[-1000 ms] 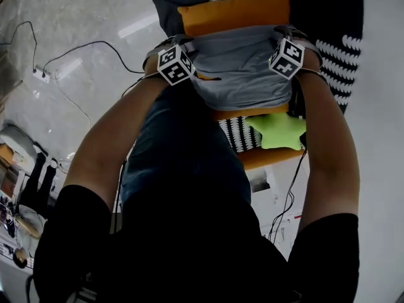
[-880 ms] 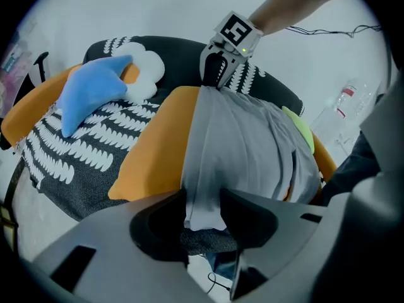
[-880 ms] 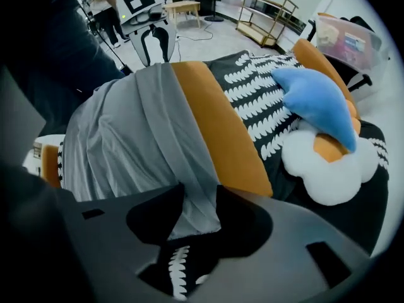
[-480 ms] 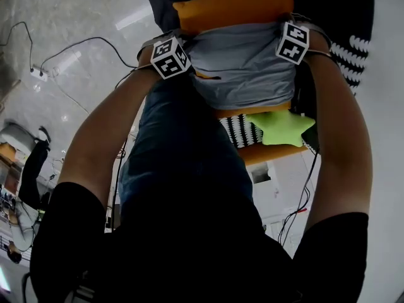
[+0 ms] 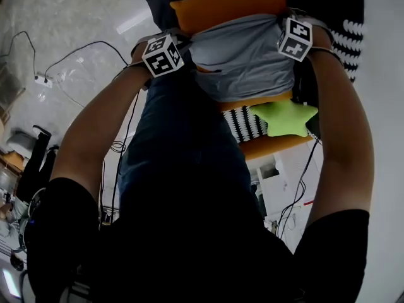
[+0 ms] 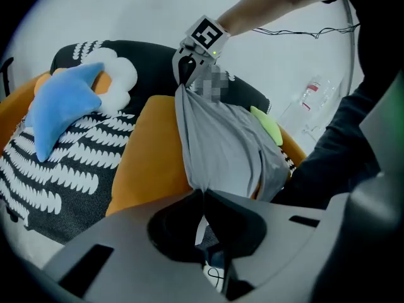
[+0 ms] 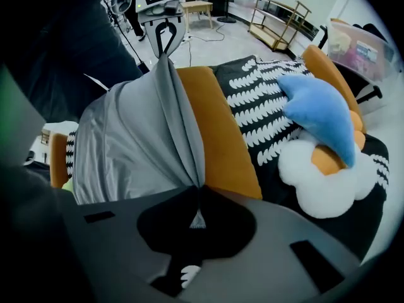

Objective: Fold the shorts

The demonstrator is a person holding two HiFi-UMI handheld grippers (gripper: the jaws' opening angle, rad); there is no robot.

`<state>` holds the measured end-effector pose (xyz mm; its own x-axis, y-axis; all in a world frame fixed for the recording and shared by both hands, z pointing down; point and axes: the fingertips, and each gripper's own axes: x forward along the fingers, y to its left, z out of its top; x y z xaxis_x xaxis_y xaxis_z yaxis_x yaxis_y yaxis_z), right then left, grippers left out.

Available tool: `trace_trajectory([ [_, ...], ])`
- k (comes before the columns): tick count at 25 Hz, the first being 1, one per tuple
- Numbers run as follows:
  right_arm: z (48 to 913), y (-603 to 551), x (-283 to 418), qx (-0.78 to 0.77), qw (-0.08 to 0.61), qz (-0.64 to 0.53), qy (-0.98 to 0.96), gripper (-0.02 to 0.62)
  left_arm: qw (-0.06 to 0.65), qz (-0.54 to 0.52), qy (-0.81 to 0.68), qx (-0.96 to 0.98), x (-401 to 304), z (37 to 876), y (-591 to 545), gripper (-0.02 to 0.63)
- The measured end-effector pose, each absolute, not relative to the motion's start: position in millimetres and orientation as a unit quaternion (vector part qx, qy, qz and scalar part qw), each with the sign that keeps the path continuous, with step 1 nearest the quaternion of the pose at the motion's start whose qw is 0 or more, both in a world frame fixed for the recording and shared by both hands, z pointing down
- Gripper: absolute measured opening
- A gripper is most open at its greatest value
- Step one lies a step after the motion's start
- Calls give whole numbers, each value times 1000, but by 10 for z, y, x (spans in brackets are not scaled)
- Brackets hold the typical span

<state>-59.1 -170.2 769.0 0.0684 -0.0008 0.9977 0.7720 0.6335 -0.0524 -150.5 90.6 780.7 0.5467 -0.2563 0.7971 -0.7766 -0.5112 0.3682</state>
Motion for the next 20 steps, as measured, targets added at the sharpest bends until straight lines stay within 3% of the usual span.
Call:
trace_trajectory([
  [20, 7012, -1142, 105, -291, 631, -341, -634, 21, 366, 314, -356, 801, -763, 7125, 1526, 29],
])
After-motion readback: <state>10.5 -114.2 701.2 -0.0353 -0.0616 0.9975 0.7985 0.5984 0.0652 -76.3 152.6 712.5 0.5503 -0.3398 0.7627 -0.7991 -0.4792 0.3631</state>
